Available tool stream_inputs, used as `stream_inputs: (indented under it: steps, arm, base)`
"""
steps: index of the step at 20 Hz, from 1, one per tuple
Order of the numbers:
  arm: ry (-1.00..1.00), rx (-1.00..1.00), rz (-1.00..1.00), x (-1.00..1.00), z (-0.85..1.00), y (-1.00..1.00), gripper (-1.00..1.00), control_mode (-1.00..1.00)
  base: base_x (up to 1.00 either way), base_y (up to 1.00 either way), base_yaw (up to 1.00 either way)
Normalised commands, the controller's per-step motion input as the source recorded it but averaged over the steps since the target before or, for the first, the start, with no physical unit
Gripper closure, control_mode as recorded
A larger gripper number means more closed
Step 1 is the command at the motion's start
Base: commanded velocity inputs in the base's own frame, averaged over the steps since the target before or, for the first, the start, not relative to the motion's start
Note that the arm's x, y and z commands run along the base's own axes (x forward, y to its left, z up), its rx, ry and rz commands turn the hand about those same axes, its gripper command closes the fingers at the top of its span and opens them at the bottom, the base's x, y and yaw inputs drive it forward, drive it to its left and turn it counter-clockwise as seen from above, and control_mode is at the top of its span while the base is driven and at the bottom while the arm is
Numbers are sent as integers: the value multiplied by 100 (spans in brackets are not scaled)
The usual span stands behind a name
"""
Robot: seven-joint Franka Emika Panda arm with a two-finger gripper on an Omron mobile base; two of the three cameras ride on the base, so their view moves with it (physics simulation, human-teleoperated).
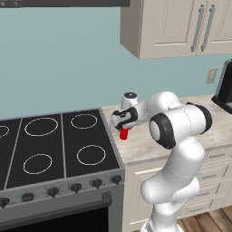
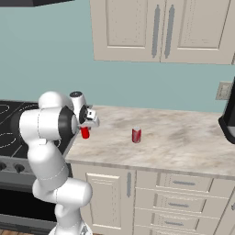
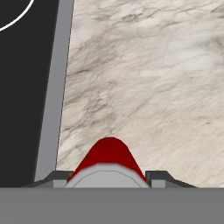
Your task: Four empty soda cans are scattered around the kitchen. Gather all the cans and cluster them next to the stove for recycling.
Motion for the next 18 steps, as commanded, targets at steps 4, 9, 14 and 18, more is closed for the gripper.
stream_inputs:
  steps: [4, 9, 14, 18]
  arm:
    - [-4, 0, 0, 3, 0, 0, -100, -100]
    - [-2, 0, 0, 1, 20, -3, -100, -100]
    - [-2, 1, 0, -7, 39, -7, -100, -100]
    - [0, 3, 0, -29, 24, -12, -100, -100]
  base:
    - [0, 0, 0]
    - [0, 0, 0]
    - [0, 0, 0]
    - [0, 0, 0]
